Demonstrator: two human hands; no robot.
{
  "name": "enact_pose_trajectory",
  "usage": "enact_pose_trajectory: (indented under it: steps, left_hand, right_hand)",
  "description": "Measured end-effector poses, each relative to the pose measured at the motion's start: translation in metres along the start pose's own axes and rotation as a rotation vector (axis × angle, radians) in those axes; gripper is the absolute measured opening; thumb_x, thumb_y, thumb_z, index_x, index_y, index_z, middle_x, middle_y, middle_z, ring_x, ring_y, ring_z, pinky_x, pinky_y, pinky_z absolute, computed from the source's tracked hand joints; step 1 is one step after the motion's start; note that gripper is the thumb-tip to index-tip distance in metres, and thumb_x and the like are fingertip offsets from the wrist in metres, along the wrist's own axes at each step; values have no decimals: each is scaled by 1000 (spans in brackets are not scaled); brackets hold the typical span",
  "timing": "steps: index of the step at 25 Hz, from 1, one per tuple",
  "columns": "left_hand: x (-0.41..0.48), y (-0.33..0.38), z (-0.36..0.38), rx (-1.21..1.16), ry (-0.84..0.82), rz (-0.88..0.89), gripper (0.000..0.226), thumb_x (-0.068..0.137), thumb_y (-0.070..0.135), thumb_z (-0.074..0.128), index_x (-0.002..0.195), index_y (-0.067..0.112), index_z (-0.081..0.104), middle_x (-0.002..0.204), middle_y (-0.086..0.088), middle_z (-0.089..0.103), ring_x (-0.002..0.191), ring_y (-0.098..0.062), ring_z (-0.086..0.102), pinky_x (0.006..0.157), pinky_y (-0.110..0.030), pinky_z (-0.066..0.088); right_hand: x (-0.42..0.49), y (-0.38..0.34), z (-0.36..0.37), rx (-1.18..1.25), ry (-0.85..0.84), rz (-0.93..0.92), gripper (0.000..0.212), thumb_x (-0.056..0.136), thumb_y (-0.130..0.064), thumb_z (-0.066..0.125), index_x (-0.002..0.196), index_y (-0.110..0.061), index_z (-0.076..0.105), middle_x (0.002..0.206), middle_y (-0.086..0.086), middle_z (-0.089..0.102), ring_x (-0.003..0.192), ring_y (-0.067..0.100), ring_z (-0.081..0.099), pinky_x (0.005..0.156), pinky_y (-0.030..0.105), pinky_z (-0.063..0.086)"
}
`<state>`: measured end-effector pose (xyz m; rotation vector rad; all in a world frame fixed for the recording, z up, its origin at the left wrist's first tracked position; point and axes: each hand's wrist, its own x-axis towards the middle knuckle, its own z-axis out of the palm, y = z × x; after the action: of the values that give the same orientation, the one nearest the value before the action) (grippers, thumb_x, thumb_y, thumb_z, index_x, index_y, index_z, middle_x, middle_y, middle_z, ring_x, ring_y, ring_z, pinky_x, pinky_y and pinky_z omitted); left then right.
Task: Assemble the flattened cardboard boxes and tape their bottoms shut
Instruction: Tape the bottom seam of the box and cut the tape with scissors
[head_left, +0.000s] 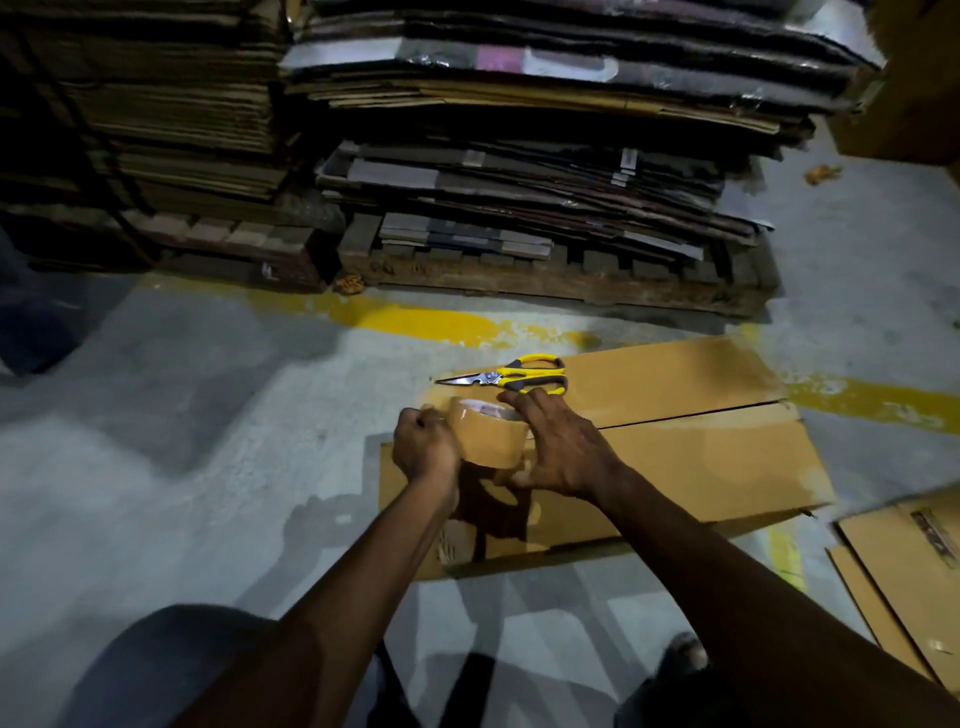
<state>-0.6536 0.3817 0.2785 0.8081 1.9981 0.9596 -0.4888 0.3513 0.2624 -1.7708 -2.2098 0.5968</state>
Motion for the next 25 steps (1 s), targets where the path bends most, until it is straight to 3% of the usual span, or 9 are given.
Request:
enact_pose_trajectory:
  steps: [4,8,11,14,16,21,23,25]
  left_hand:
    - [-8,5,-11,-52,-18,169,25,99,22,46,83,9,60,83,-9,63,78,-29,57,64,-35,44]
    - [7,-5,-28,35,-7,375,25,97,20,52,84,8,69,73,-3,64,69,-22,58,61,-31,45]
    - [18,-17,-18,-107,46,215,22,95,17,55,90,4,73,77,-2,65,75,-22,61,64,-29,46]
    - [31,-41,-8,-363,130,-189,18,93,10,59,102,2,73,92,-6,69,88,-21,63,67,-19,43]
    - [46,-65,-1,-459,139,-365,20,91,11,62,106,1,71,96,-9,69,90,-21,63,72,-23,47]
    - [69,-103,22,-473,101,-430,21,90,21,66,101,5,73,95,-13,72,92,-28,68,86,-45,56]
    - [71,-107,29,-503,87,-417,22,90,21,66,102,4,73,95,-13,72,92,-28,68,87,-45,56]
    - [70,-107,34,-501,102,-395,26,91,20,64,107,1,71,100,-13,71,95,-26,66,87,-35,54]
  right_hand:
    - [-11,-23,0,133,232,43,67,68,-38,82,124,-21,50,122,1,58,108,24,58,74,42,52]
    - [0,-27,3,122,208,98,65,75,-39,77,131,-22,47,125,2,59,110,21,56,78,39,51]
    - [25,-28,11,253,171,56,60,77,-31,66,131,-17,45,121,6,57,104,27,57,72,31,40]
    - [43,-12,28,7,131,-86,48,81,-36,59,119,-8,51,112,14,57,97,35,54,72,30,36]
    - [49,8,36,-141,124,-89,57,80,-50,60,118,-9,55,112,14,57,99,36,52,73,38,43]
    - [50,18,48,-303,185,-110,57,74,-46,46,115,-9,60,98,16,58,80,34,55,57,32,37]
    - [51,23,49,-343,184,-122,50,75,-41,43,113,-12,58,95,15,57,80,35,56,59,36,37]
    - [50,31,49,-359,174,-106,50,77,-43,42,114,-14,57,94,14,57,84,34,54,64,36,32]
